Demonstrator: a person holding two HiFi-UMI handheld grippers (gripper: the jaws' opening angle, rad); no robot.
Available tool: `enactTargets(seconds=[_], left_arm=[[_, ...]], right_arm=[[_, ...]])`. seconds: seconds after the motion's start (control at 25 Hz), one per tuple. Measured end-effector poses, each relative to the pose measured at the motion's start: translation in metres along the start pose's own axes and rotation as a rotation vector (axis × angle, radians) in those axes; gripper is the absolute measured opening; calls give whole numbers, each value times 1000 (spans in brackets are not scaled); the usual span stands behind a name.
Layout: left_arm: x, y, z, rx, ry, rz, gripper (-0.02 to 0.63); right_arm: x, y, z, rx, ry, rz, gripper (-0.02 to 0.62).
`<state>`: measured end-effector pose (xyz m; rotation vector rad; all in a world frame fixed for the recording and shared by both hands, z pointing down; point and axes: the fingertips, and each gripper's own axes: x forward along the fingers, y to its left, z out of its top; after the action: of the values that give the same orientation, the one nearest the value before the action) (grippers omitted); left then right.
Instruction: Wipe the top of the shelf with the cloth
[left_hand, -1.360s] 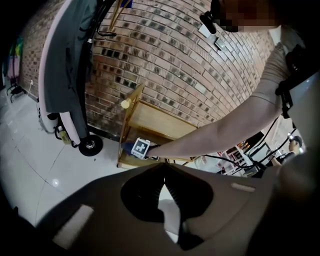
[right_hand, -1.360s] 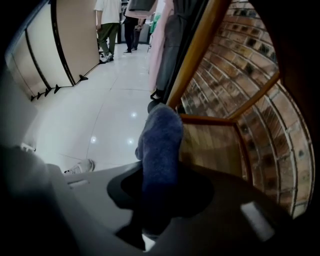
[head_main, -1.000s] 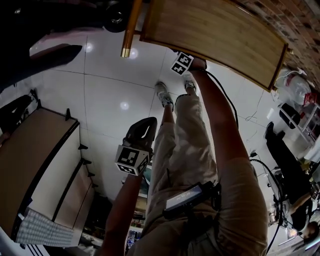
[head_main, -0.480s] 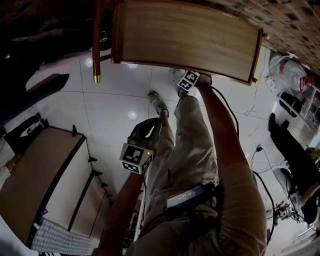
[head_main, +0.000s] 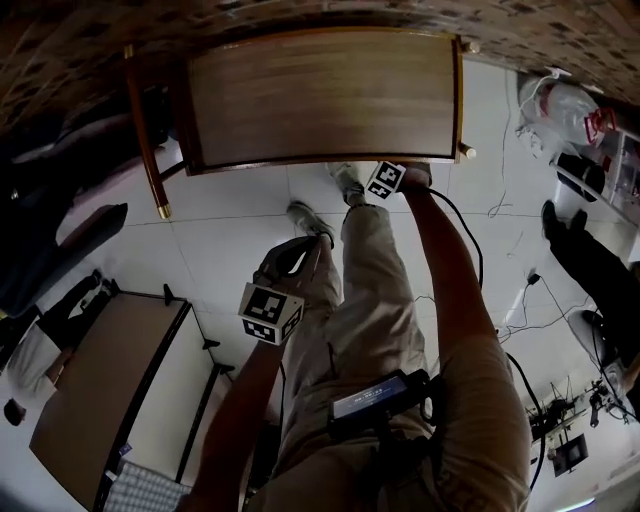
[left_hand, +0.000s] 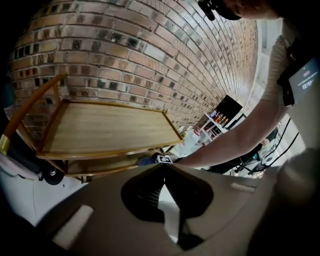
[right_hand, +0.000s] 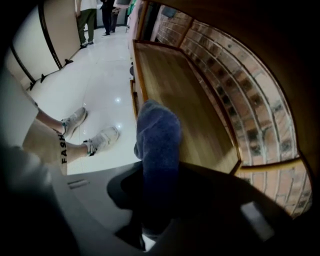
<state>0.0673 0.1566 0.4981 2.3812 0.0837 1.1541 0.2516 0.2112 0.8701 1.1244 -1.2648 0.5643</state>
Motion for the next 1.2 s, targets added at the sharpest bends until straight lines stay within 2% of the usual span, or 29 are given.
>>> enactTargets(seconds=[0.16,0.32,0.44,0.56,0.76,0.84,1.0,1.2], left_arm=[[14,0,5,34,20,-26,5],[18,7,8,70,33,-26,5],[16,-3,2,61,28,-39,5],[7,-10,-11,51,20,-51,5],[-19,-6,-29,73,-10,-38,5],[-34,3,-37,73,-33,-22,5],[-71,15,-68,22,-56,22,5],[-104,22,-101,5,-85,48,5]], right_arm=[[7,-6,-53,-8,63,-61,103],[1,-37,-92,103,159,-116,91],[-10,-38,-135,141,263,-91,87],[-28,-32,-156,214,313,-76,87],[-58,-16,-142,295,283,-50,87],[-69,-4,-128,297,270,-41,87],[-86,40,-89,280,217,5,87],[-93,84,-51,253,207,48,87]])
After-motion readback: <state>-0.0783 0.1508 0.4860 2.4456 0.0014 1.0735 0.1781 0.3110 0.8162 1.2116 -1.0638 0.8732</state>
